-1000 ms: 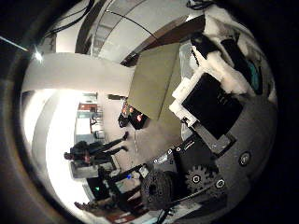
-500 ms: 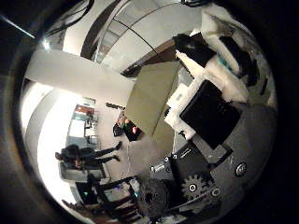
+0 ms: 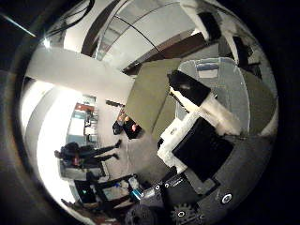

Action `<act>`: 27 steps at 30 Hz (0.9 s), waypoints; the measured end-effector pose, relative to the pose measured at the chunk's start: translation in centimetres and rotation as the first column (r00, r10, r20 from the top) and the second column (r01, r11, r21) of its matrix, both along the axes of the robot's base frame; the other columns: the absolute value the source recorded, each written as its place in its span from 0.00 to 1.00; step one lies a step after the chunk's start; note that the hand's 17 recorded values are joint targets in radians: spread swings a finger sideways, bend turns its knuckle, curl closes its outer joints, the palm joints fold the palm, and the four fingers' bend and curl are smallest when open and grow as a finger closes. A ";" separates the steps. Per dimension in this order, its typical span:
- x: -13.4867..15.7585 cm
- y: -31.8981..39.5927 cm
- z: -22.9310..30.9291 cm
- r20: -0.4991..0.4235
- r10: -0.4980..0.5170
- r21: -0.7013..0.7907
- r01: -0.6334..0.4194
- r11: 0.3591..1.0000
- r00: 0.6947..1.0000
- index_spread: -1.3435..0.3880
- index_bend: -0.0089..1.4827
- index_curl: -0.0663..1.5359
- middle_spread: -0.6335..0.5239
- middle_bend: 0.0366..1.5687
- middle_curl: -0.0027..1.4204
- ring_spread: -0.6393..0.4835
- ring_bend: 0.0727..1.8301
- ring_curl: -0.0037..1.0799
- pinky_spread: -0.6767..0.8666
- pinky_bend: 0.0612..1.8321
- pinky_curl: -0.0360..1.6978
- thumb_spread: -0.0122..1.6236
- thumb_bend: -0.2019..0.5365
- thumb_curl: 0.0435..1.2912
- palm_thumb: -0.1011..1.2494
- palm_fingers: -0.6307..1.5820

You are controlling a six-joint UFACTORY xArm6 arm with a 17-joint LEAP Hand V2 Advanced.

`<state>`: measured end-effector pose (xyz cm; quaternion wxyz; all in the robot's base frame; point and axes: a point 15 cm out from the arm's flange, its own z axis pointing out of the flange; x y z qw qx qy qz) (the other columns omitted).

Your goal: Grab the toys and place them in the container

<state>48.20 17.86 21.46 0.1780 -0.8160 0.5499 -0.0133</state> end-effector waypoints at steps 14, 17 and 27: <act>0.7 -10.3 1.3 0.032 -0.132 -0.011 0.132 0.991 0.991 0.50 0.15 0.49 0.29 0.36 0.52 0.34 0.54 0.53 0.18 0.56 0.39 0.70 0.25 0.26 0.60 0.56; 1.0 -14.2 1.0 0.034 -0.181 -0.020 0.181 0.983 0.983 0.50 0.15 0.48 0.29 0.35 0.52 0.35 0.54 0.53 0.18 0.56 0.39 0.70 0.25 0.26 0.60 0.56; -1.4 -25.1 -5.3 -0.119 -0.328 -0.049 0.324 0.945 0.937 0.55 0.20 0.45 0.40 0.31 0.49 0.43 0.41 0.46 0.39 0.45 0.37 0.69 0.24 0.25 0.57 0.40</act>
